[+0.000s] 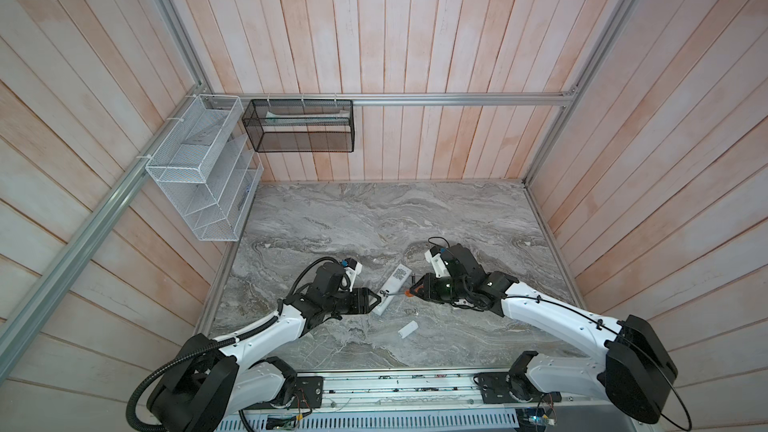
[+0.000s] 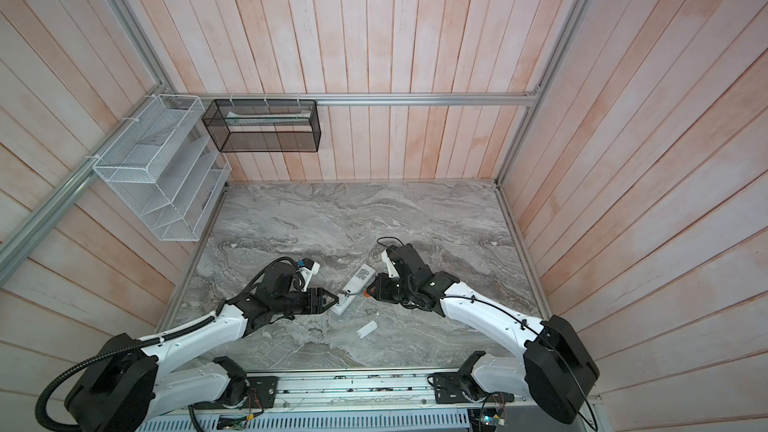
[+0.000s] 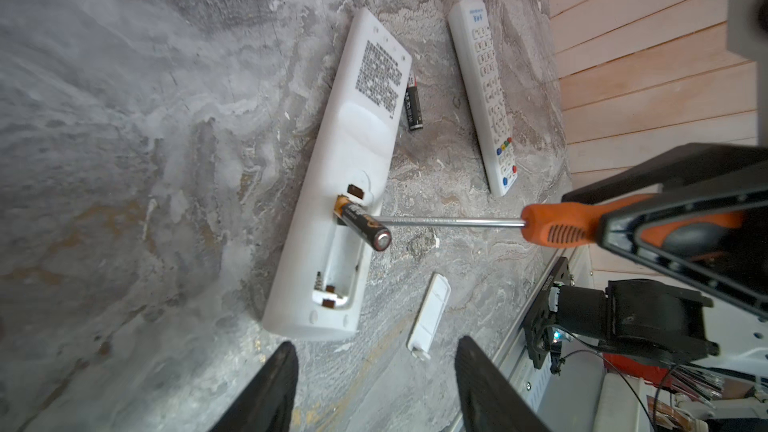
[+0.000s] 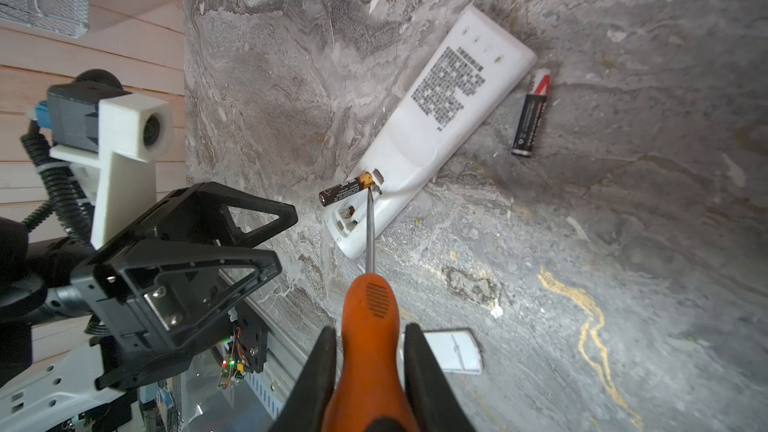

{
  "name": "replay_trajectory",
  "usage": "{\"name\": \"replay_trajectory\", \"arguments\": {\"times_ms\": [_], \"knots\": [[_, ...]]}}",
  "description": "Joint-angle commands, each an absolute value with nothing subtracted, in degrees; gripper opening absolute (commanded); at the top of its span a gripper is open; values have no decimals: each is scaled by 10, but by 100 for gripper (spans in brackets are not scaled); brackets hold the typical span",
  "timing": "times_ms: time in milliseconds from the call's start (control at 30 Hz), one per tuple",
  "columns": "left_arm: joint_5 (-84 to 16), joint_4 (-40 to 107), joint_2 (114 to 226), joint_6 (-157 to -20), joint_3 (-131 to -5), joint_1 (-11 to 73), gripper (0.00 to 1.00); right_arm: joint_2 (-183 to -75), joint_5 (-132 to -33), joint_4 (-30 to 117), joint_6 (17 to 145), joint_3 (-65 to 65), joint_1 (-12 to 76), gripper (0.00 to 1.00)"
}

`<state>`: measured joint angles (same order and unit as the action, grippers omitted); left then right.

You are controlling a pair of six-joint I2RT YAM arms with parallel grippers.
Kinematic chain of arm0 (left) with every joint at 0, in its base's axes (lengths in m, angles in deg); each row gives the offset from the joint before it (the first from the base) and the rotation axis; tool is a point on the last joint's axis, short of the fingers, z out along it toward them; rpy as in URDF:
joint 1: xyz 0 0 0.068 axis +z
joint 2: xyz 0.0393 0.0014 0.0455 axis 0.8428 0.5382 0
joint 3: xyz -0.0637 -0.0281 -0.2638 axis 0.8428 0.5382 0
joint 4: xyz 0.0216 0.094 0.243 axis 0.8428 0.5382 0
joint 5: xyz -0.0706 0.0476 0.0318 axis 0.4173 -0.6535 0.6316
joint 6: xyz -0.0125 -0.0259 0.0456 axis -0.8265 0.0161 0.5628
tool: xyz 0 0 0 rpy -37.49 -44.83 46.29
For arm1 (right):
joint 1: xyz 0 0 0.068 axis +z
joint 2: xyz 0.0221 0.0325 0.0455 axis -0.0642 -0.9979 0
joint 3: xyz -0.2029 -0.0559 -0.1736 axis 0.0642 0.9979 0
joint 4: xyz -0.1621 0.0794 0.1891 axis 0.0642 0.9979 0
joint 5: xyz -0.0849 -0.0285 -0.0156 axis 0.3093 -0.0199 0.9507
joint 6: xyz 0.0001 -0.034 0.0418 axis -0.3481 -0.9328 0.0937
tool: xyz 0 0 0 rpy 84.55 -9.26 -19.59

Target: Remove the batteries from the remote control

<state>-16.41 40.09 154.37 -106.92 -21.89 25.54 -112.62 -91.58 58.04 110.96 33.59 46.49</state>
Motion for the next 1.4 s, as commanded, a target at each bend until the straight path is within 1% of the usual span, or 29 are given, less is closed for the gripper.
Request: {"name": "replay_trajectory", "arguments": {"times_ms": [0,367,567,733,833,967,1067,1200,1367], "knots": [[-158,423,1522,-1056,-216,267,63,-1133,-902,576,1092,299,461,0],[-152,442,1495,-1048,-212,284,64,-1169,-914,590,1082,259,461,0],[-164,449,1492,-1040,-209,286,64,-1178,-915,658,1086,244,471,0],[-163,423,1519,-1039,-209,287,64,-1190,-904,705,1072,220,478,0],[-174,430,1550,-1014,-237,286,65,-1174,-880,725,1066,204,475,0],[-221,487,1607,-945,-323,278,66,-1132,-830,782,1058,178,460,0],[-258,529,1671,-891,-399,260,66,-1082,-809,806,1059,193,429,0],[-293,573,1780,-825,-500,232,66,-1008,-827,801,1060,243,371,0],[-343,617,1875,-768,-588,199,66,-960,-860,801,1053,277,331,0]]}}
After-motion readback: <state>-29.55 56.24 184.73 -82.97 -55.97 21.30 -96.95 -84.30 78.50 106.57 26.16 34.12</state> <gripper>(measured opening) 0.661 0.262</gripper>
